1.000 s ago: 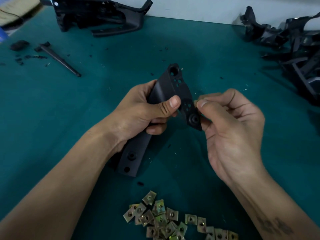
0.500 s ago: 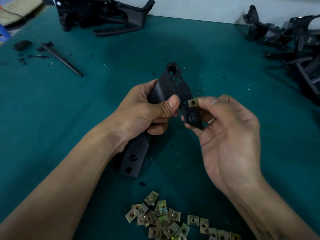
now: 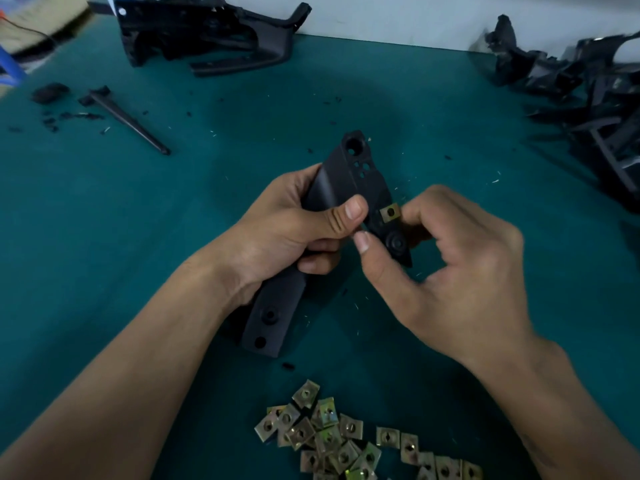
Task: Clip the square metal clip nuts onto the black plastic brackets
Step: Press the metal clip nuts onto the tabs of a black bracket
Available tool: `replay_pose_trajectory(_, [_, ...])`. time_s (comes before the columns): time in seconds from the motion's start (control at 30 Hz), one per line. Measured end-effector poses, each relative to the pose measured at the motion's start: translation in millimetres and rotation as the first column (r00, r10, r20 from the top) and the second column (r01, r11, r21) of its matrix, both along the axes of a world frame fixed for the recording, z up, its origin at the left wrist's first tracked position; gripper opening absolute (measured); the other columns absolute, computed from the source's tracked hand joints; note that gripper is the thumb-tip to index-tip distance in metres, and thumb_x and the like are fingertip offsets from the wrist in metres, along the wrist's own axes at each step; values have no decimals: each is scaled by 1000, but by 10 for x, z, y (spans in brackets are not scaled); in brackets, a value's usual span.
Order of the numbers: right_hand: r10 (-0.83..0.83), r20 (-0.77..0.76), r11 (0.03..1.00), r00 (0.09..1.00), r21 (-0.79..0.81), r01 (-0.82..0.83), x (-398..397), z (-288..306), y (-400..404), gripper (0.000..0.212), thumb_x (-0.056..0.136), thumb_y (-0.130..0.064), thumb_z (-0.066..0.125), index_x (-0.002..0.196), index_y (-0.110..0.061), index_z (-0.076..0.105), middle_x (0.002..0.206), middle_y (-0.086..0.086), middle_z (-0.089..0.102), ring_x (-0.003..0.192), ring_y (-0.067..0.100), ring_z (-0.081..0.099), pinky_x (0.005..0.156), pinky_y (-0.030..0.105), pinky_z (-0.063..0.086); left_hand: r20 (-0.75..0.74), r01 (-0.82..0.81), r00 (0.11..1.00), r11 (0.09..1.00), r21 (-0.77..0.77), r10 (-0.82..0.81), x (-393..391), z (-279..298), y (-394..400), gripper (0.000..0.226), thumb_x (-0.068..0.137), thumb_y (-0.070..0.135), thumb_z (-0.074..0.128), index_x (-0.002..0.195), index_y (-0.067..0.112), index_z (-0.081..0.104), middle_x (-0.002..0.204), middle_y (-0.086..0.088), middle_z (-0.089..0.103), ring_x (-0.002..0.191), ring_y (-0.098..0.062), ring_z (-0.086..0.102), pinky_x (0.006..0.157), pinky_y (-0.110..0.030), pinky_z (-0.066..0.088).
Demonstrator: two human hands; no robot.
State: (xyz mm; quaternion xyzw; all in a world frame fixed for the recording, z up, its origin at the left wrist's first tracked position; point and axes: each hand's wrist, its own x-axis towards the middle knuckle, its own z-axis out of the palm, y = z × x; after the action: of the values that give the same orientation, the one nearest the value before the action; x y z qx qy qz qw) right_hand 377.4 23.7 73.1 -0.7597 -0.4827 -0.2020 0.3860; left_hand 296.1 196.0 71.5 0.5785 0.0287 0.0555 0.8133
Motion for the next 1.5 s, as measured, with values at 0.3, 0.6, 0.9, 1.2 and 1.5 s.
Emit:
replay_pose_trajectory(0.3, [65,82,998,995,-29,-62,-42,80,23,38,86,-27,69,65,-6,46,68,-4,36,58,21,36,53,35,33,1,101,995,995,10,-101,-19,1,7,13,81,22,68,84,13,60,63,-1,51,45,-6,30,37,-15,30])
replay_pose_trajectory(0.6, [90,-13,994,996,-65,-91,-42,40,22,42,99,-36,62,73,-2,58,67,0,46,60,23,42,56,38,37,9,8,1000,1000,22,-8,-21,11,12,19,89,20,62,92,5,50,57,6,45,44,-4,30,36,-15,29])
replay_pose_trajectory(0.9, [345,-709,752,615,-183,-633,-154,214,-82,4,78,-13,79,80,-11,76,73,-2,67,68,14,63,62,31,47,7,-133,990,961,-241,139,-37,92,168,20,98,21,48,81,11,44,70,-1,47,47,-2,27,35,-12,25])
replay_pose_trajectory(1.2, [319,-604,550,731,-510,-661,-417,170,18,15,85,-28,80,95,-39,75,96,-19,58,105,6,53,93,26,39,-46,-89,996,973,-212,81,-71,126,162,23,104,17,46,82,13,43,74,-3,45,58,-9,13,37,-13,23])
replay_pose_trajectory(1.5, [388,-873,682,295,57,-729,-242,143,10,12,78,-19,80,87,-16,72,82,5,72,74,15,66,70,27,53,-33,-16,999,983,-181,10,-69,115,138,17,99,17,49,84,11,45,74,-3,46,58,-9,15,37,-13,23])
